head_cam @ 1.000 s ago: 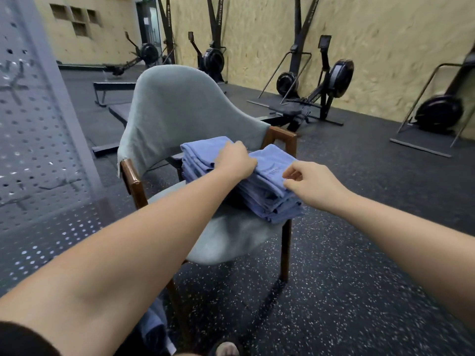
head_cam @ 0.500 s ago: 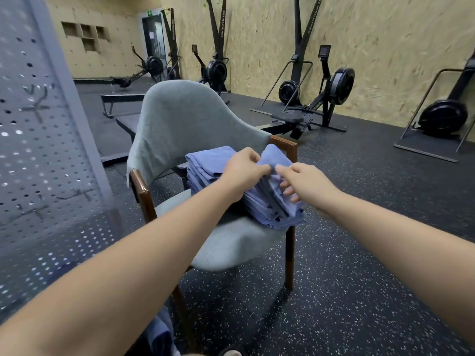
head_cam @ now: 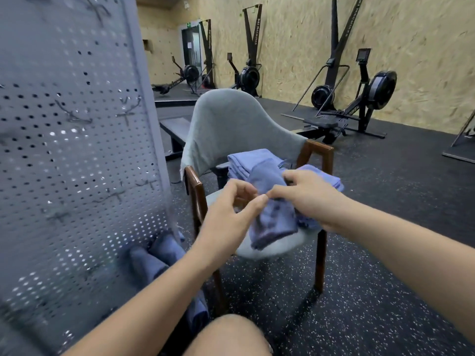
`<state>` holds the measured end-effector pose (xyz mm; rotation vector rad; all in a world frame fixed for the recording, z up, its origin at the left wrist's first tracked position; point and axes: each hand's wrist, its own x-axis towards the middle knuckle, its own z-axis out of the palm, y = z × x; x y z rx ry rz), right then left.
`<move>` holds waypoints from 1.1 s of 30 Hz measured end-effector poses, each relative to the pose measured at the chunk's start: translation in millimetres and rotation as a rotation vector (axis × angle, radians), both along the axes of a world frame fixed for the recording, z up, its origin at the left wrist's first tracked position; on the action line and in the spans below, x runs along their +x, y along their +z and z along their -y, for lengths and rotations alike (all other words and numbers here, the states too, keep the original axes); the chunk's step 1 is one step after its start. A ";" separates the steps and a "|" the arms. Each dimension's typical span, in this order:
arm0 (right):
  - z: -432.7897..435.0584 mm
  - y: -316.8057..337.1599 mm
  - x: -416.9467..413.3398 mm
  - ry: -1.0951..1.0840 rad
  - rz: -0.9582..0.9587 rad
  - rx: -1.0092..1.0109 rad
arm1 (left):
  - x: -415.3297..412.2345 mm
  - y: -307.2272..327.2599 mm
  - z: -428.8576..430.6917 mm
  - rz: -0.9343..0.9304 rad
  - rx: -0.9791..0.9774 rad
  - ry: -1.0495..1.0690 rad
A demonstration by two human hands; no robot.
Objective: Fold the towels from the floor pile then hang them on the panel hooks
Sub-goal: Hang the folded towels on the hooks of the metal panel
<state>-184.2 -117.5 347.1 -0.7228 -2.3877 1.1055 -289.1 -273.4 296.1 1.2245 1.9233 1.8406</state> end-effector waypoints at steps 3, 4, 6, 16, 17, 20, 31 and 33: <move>44.6 -6.9 -12.8 0.148 0.083 0.149 | -21.2 -14.3 52.0 -0.010 0.000 0.147; 59.9 -9.5 -17.8 0.199 0.104 0.181 | -27.9 -19.5 69.1 0.003 -0.012 0.172; 92.6 -16.1 -30.6 0.289 0.143 0.237 | -37.2 -29.8 105.3 0.058 -0.025 0.210; 232.0 -74.8 -114.4 0.622 0.498 0.438 | -53.1 -107.8 253.4 0.310 -0.116 0.413; 238.8 -79.0 -123.3 0.629 0.549 0.442 | -57.4 -116.0 262.6 0.320 -0.124 0.437; 251.4 -90.2 -145.8 0.619 0.631 0.464 | -73.5 -132.7 279.1 0.334 -0.168 0.466; 271.5 -117.1 -198.3 0.519 0.524 0.417 | -160.3 -138.3 280.6 0.125 -0.446 0.612; 278.1 -120.4 -207.4 0.507 0.499 0.428 | -169.8 -139.1 281.9 0.076 -0.530 0.638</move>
